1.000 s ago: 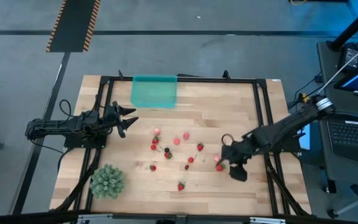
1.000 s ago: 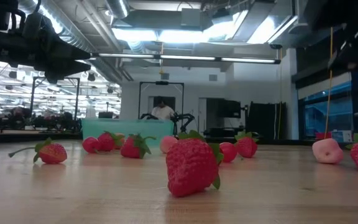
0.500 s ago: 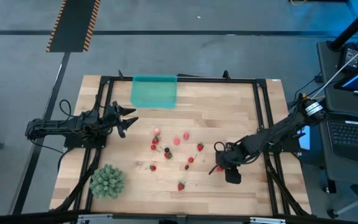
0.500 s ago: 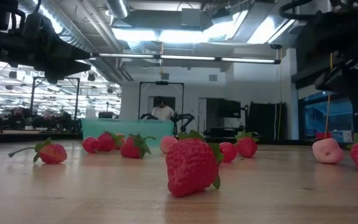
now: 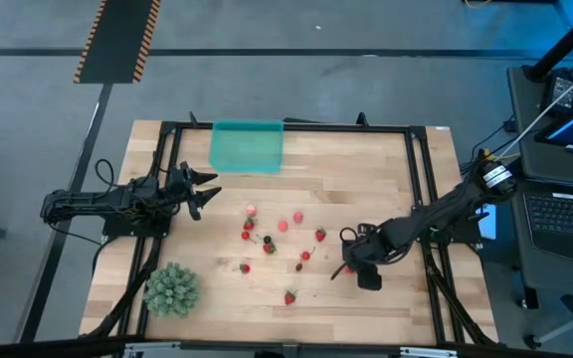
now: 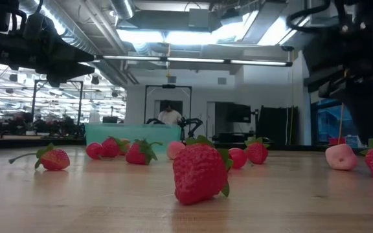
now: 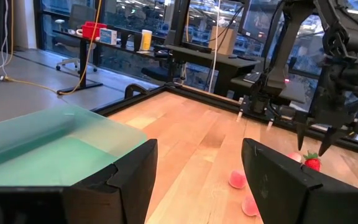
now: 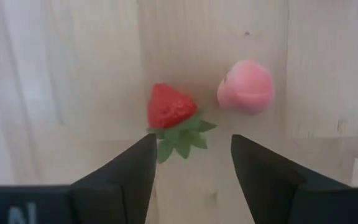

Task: Pick and placing Produce into tupperware
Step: Put the red strawberry into the blue bin

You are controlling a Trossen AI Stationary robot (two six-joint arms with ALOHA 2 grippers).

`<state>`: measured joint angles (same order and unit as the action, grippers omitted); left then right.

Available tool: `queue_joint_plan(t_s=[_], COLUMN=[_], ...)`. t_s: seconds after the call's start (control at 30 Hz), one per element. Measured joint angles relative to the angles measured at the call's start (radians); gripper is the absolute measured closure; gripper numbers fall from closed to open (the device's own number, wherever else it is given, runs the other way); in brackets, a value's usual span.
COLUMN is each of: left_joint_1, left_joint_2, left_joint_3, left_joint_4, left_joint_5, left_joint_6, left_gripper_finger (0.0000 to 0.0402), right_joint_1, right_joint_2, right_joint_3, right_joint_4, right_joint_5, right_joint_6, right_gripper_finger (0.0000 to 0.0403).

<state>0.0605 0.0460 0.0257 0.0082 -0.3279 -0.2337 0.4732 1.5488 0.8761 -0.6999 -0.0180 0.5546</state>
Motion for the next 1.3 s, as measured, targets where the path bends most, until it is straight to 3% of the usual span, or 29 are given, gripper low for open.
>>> queue_joint_plan(t_s=[1.3], left_joint_1=[0.0], left_joint_2=[0.0], left_joint_3=[0.0], left_joint_4=[0.0], left_joint_5=[0.0], left_joint_6=[0.0], left_gripper_finger=[0.0176], right_joint_1=[0.0], right_joint_2=[0.018], right_joint_3=[0.032], right_joint_4=[0.003], right_joint_5=[0.025], right_joint_6=[-0.062], right_gripper_finger=[0.0205])
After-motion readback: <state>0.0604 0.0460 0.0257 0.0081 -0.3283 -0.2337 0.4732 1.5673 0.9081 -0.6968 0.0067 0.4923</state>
